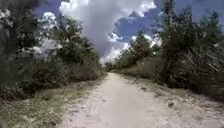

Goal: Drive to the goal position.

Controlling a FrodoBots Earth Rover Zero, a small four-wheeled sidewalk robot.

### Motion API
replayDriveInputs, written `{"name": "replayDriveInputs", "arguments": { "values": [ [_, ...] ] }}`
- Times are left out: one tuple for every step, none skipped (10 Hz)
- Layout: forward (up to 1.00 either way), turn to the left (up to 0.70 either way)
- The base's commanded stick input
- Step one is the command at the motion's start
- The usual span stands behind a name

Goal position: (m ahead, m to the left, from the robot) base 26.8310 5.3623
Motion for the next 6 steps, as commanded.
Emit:
{"name": "replayDriveInputs", "arguments": {
  "values": [
    [0.50,0.00],
    [0.50,0.00],
    [0.50,0.00],
    [0.50,0.00],
    [0.50,0.00],
    [0.50,0.00]
  ]
}}
